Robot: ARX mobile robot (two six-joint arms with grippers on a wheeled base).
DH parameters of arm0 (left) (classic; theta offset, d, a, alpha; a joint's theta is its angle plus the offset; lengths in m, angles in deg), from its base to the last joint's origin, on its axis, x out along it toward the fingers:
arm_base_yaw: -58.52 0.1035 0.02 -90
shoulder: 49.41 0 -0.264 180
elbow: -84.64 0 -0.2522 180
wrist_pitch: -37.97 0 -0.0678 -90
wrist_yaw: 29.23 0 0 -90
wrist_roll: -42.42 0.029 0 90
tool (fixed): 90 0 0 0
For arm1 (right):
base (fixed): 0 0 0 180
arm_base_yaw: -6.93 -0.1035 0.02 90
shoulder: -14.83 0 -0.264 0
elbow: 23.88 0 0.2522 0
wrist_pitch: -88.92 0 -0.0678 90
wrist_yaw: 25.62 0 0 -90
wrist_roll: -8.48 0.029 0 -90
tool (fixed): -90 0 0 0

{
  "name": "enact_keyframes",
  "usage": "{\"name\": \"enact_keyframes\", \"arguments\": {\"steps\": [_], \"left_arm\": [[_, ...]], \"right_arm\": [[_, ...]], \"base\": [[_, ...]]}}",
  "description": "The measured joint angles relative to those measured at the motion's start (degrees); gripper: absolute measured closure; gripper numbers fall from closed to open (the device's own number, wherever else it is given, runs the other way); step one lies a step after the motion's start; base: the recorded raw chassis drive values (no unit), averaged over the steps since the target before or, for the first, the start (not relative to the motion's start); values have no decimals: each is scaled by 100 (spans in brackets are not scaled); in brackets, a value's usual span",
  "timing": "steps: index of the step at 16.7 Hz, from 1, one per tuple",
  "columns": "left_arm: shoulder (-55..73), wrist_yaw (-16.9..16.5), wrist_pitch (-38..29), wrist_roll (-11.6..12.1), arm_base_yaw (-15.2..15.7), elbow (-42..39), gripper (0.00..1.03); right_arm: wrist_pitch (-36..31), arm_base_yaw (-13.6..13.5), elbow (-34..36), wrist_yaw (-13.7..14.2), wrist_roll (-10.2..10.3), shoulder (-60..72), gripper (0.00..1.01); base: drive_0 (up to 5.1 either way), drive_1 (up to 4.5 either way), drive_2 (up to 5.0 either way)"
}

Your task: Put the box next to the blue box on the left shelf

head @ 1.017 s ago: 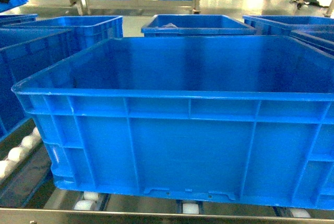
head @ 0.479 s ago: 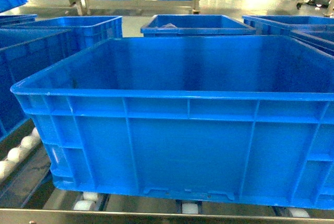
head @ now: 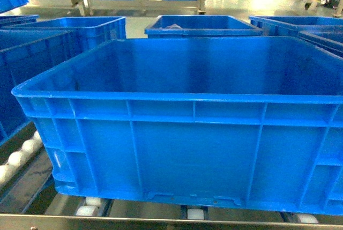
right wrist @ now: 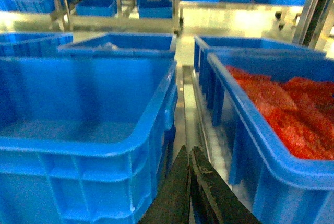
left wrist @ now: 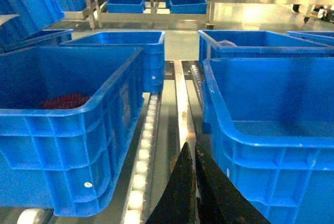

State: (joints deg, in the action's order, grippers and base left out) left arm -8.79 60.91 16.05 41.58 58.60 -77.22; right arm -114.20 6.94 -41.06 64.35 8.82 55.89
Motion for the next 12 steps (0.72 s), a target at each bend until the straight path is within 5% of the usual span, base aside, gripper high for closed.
{"name": "enact_keyframes", "arguments": {"steps": [1,3,6,12], "left_arm": [[-223,-13,164,2,-11,-74,101],[-540,-13,103,2,-11,-280,101],[-1762,-11,1276,2,-11,-350,101],[-2264,-13,1764,2,-11,-350,101]], "right_arm": [[-352,0,190,4,0,-39,100],[199,0,264,0,-2,-470,100],[1449,0,267,0,0,-1875,100],[1917,0,267,0,-2,-2354,100]], "base": [[0,0,0],[0,0,0],[0,0,0],[0,0,0]]}}
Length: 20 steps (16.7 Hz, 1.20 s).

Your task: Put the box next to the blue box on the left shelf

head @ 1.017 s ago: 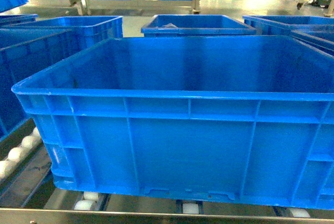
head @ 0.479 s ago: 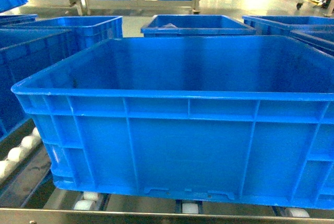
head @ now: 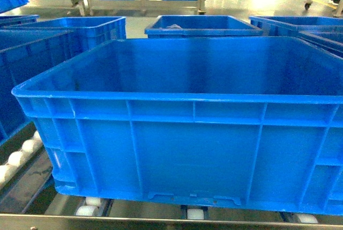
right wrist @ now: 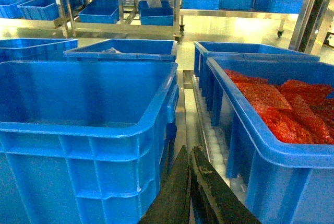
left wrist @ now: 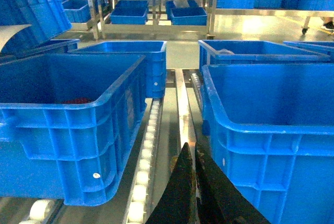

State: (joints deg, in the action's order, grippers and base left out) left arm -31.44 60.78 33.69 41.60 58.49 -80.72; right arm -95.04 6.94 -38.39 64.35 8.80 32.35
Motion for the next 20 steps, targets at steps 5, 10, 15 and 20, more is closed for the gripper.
{"name": "enact_keyframes", "arguments": {"steps": [5,10,15,20], "left_arm": [[-302,0,308,0,0,0,101],[-837,0,839,2,0,0,101],[-1735,-2,1849,2,0,0,101],[-1735,-2,1843,2,0,0,84]], "right_arm": [[306,0,0,0,0,-289,100],[1001,0,-2,2,2,-918,100],[1751,0,-2,2,0,-1725,100],[1803,0,-2,2,-2,-1725,72]], "base": [[0,0,0],[0,0,0],[0,0,0],[0,0,0]]}}
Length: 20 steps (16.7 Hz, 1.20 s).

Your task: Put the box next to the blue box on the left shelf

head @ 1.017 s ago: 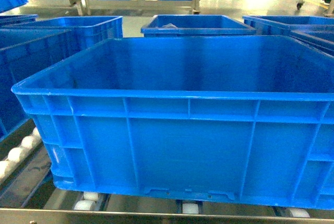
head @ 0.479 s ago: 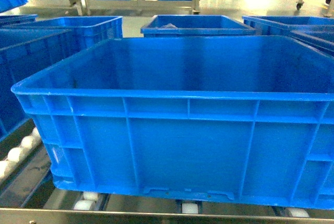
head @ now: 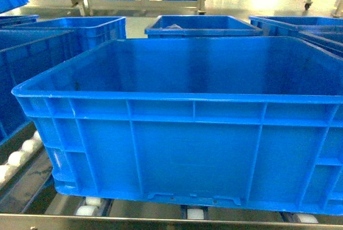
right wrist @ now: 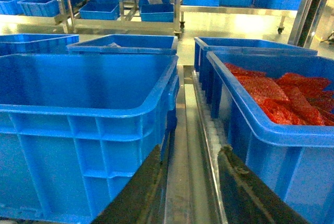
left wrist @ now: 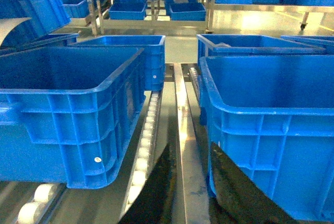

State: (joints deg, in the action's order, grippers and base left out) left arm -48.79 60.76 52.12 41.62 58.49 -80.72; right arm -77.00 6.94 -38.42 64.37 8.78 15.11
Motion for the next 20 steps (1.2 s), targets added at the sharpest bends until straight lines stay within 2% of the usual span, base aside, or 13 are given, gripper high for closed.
{"name": "enact_keyframes", "arguments": {"steps": [5,6,20], "left_arm": [[0,2,-2,0,0,0,20],[0,2,-2,0,0,0,5],[0,2,-2,7,0,0,5]], "right_arm": [[-2,0,0,0,0,0,8],[-2,0,0,0,2,0,2],[-2,0,0,0,2,0,3]], "base": [[0,0,0],[0,0,0],[0,0,0]]}}
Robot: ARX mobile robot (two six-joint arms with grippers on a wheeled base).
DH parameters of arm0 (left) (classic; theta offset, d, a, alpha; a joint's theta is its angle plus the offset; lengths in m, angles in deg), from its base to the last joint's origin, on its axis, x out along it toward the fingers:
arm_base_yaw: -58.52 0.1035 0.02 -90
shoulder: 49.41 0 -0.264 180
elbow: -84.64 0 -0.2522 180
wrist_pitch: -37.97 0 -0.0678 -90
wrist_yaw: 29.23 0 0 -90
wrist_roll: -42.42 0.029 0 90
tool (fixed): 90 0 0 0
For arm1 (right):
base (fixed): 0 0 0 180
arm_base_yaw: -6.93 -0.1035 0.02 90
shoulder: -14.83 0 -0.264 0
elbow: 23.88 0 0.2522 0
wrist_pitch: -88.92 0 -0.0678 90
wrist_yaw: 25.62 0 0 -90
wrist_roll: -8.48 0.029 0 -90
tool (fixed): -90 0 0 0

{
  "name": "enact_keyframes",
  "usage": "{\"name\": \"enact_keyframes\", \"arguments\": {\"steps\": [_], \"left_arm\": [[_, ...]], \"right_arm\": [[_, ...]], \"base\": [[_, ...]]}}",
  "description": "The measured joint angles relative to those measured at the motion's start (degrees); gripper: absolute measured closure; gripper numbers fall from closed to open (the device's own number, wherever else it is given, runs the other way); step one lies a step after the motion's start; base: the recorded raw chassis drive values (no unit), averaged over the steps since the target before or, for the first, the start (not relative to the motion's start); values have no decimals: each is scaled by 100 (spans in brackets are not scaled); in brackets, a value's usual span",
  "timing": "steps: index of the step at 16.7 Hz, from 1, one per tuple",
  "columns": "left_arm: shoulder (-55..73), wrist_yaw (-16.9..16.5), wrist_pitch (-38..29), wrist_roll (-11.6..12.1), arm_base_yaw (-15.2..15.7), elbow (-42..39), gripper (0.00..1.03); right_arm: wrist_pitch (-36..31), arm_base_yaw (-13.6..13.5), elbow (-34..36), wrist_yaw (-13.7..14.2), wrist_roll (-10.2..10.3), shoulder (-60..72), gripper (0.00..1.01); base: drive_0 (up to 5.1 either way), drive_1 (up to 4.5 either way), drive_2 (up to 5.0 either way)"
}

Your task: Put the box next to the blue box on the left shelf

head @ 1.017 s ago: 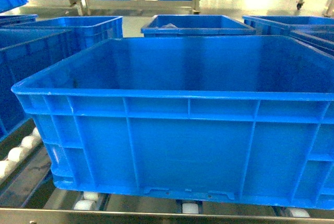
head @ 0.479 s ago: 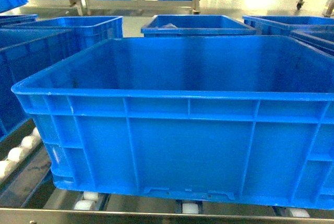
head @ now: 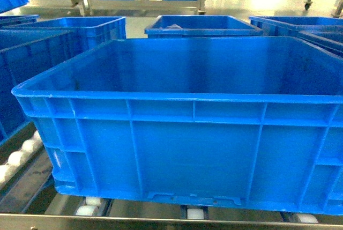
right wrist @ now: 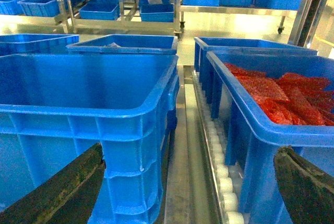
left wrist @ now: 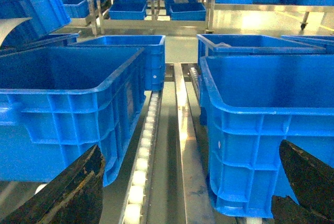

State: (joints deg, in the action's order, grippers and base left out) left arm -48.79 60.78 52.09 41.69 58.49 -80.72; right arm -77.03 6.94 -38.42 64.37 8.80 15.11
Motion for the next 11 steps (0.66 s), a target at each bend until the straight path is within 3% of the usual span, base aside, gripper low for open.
{"name": "enact_keyframes", "arguments": {"steps": [11], "left_arm": [[0,0,0,0,0,0,5]], "right_arm": [[0,0,0,0,0,0,3]], "base": [[0,0,0]]}}
